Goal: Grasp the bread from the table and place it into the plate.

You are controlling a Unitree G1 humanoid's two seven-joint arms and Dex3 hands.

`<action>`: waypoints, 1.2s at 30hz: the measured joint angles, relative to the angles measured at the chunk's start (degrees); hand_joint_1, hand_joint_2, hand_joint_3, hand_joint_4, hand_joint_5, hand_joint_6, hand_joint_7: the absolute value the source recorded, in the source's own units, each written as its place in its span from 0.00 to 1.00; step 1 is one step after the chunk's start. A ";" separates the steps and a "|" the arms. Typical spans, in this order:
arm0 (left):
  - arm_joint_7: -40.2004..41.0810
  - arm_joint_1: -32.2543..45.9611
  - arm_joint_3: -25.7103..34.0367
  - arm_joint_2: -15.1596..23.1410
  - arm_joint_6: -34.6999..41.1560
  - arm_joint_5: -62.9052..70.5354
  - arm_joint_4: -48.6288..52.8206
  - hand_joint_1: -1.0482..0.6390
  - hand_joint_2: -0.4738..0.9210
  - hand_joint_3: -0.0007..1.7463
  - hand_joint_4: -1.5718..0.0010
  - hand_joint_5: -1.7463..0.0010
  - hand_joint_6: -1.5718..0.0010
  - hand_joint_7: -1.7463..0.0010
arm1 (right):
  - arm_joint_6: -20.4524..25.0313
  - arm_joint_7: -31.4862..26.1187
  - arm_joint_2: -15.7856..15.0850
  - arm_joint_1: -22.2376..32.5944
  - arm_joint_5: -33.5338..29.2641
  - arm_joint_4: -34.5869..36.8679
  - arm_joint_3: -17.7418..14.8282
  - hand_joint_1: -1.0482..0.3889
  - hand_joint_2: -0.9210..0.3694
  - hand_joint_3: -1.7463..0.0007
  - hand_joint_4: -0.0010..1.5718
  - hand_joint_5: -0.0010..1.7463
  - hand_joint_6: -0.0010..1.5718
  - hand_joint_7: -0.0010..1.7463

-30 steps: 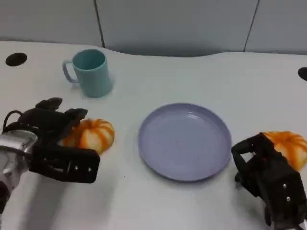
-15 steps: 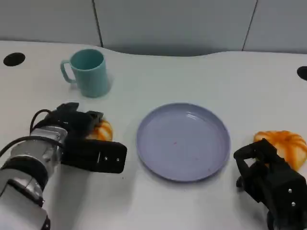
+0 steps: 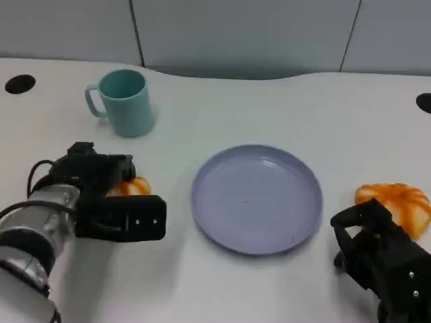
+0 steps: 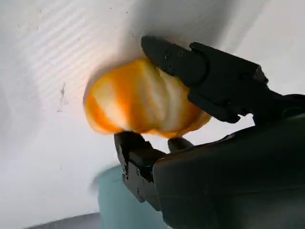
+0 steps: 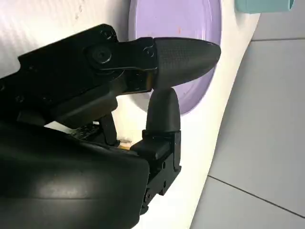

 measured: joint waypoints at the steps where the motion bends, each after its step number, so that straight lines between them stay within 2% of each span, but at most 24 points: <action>1: 1.19 0.23 0.09 0.08 -0.03 -0.01 0.02 0.53 0.98 0.02 0.59 0.00 0.72 0.00 | -0.53 -0.04 -0.03 0.06 -0.20 -0.07 0.03 0.56 0.00 0.74 0.43 1.00 0.26 0.94; 7: 6.49 1.95 0.73 0.57 -0.28 -0.52 0.13 0.53 1.00 0.06 0.53 0.00 0.67 0.00 | 0.68 0.09 0.06 0.83 -0.17 -2.29 0.10 0.56 0.00 0.74 0.42 1.00 0.25 0.95; 11: 7.58 3.33 3.61 0.82 -2.35 -4.10 0.21 0.54 0.97 0.07 0.51 0.00 0.65 0.00 | 0.63 0.69 0.06 0.85 0.50 -2.32 -0.05 0.55 0.00 0.74 0.42 1.00 0.25 0.95; 16: 8.46 5.62 8.62 1.22 -9.19 -9.57 -0.01 0.54 0.96 0.09 0.51 0.00 0.66 0.00 | 0.72 0.65 0.07 0.86 0.48 -2.38 -0.14 0.56 0.00 0.74 0.43 1.00 0.25 0.95; 19: 5.19 6.62 13.27 1.16 -14.35 -15.08 -0.92 0.55 0.95 0.10 0.51 0.00 0.65 0.00 | 0.05 0.53 0.09 0.78 0.27 -2.05 -0.04 0.57 0.00 0.74 0.44 1.00 0.25 0.95; 22: -0.63 6.63 18.28 1.06 -18.57 -21.47 -2.71 0.52 0.97 0.10 0.52 0.00 0.65 0.00 | -0.64 0.44 0.09 0.78 -0.09 -1.40 0.11 0.56 0.00 0.73 0.42 1.00 0.25 0.95; 27: -11.27 6.40 25.24 0.02 -22.13 -31.40 -8.22 0.53 0.97 0.09 0.52 0.00 0.66 0.00 | 0.19 -0.05 0.14 0.66 -0.65 -1.37 0.37 0.57 0.00 0.73 0.40 1.00 0.25 0.94; 31: -17.23 5.62 25.80 -1.73 -23.28 -33.66 -13.57 0.57 0.95 0.08 0.49 0.00 0.62 0.00 | 0.61 -0.32 0.17 0.46 -0.72 -1.34 0.47 0.57 0.00 0.73 0.39 1.00 0.24 0.94; 36: -18.14 -0.06 22.31 -5.34 -24.82 -30.23 -15.25 0.56 0.93 0.07 0.44 0.00 0.56 0.00 | 0.99 -0.41 0.23 -0.51 -0.85 -1.24 0.64 0.56 0.00 0.72 0.40 1.00 0.23 0.93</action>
